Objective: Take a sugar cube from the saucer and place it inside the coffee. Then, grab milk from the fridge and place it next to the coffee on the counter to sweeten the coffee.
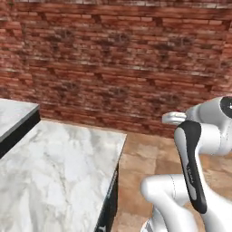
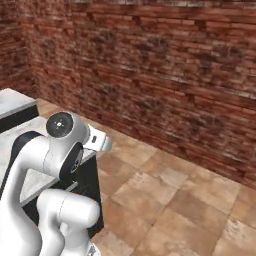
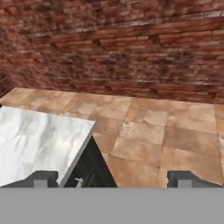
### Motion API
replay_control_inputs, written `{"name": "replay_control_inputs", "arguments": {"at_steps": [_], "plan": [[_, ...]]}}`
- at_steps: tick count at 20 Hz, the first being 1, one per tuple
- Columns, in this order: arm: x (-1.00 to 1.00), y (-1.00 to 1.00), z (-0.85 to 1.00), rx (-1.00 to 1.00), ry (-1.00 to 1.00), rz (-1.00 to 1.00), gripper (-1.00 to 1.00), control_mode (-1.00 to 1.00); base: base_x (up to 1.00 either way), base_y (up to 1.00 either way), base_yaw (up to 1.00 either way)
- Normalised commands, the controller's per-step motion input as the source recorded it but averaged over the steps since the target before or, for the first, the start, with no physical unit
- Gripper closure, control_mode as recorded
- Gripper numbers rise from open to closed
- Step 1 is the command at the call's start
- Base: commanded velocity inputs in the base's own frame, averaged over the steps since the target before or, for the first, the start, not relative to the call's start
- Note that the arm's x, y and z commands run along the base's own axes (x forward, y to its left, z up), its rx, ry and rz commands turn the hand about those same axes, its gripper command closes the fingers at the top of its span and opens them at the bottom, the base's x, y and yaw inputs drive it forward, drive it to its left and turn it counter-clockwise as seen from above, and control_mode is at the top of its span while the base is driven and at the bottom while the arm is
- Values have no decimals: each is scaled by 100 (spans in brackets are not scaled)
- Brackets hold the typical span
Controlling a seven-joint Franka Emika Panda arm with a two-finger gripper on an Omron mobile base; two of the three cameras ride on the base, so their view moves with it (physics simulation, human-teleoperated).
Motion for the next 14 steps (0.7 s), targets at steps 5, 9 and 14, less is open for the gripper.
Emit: {"name": "replay_control_inputs", "arguments": {"at_steps": [5,9,14], "plan": [[0,0,0,0,0,0,-100,100,-6,-32,77],[0,0,0,0,0,0,-100,100,-25,-31,79],[0,0,0,0,0,0,-100,100,-33,-17,86]]}}
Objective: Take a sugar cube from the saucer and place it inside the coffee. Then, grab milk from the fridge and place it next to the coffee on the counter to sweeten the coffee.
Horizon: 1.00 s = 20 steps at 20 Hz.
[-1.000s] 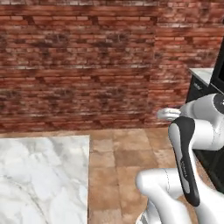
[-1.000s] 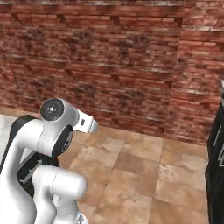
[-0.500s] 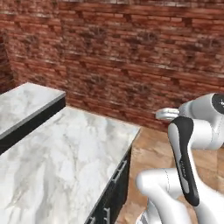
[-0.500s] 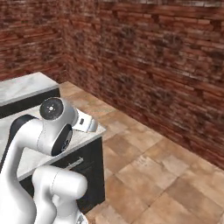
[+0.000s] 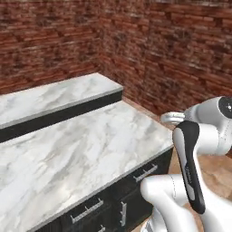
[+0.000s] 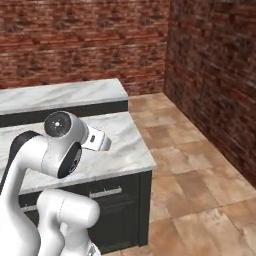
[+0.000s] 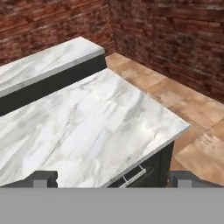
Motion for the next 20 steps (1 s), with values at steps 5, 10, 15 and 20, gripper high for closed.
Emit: {"name": "replay_control_inputs", "arguments": {"at_steps": [5,10,15,20], "plan": [[0,0,0,0,0,0,-100,100,-36,-2,89],[0,0,0,0,0,0,-100,100,-40,0,92],[0,0,0,0,0,0,-100,100,-31,0,89],[0,0,0,0,0,0,-100,100,-12,6,91]]}}
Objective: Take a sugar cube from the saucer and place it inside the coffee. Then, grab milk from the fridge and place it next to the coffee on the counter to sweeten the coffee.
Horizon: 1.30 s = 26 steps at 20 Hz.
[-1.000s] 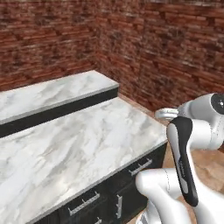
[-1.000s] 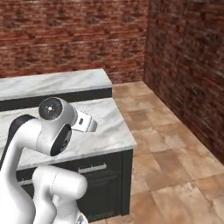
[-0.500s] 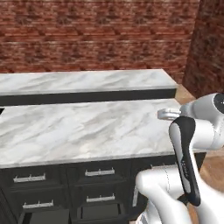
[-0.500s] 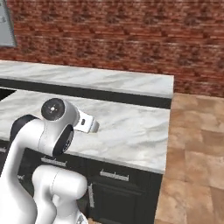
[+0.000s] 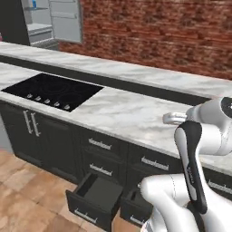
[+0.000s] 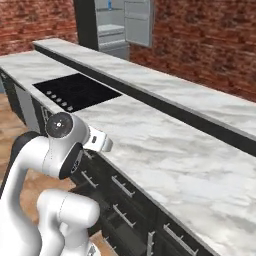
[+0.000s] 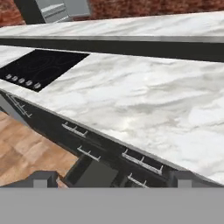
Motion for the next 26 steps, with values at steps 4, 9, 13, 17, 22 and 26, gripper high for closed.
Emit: {"name": "replay_control_inputs", "arguments": {"at_steps": [4,9,13,17,22,26], "plan": [[0,0,0,0,0,0,-100,100,0,38,78],[0,0,0,0,0,0,-100,100,50,83,58],[0,0,0,0,0,0,-100,100,100,74,46],[0,0,0,0,0,0,-100,100,100,55,37],[0,0,0,0,0,0,-100,100,100,-10,18],[0,0,0,0,0,0,-100,100,100,-100,6]]}}
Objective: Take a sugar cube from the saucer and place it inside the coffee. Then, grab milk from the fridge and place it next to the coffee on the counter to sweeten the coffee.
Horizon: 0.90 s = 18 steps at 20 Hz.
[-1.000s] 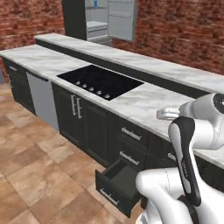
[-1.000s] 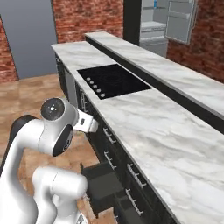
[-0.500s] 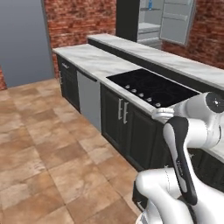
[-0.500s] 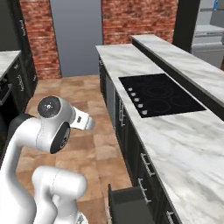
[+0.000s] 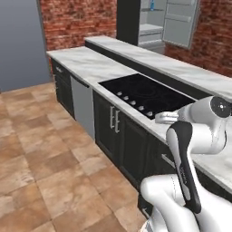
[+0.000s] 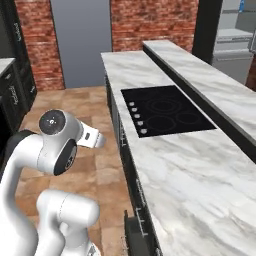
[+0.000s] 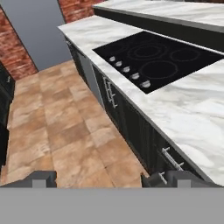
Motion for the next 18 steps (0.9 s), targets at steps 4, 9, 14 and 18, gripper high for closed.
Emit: {"name": "replay_control_inputs", "arguments": {"at_steps": [4,9,14,18], "plan": [[0,0,0,0,0,0,-100,100,55,-59,4],[0,0,0,0,0,0,-100,100,-31,95,33],[0,0,0,0,0,0,-100,100,97,73,27],[0,0,0,0,0,0,-100,100,100,11,17]]}}
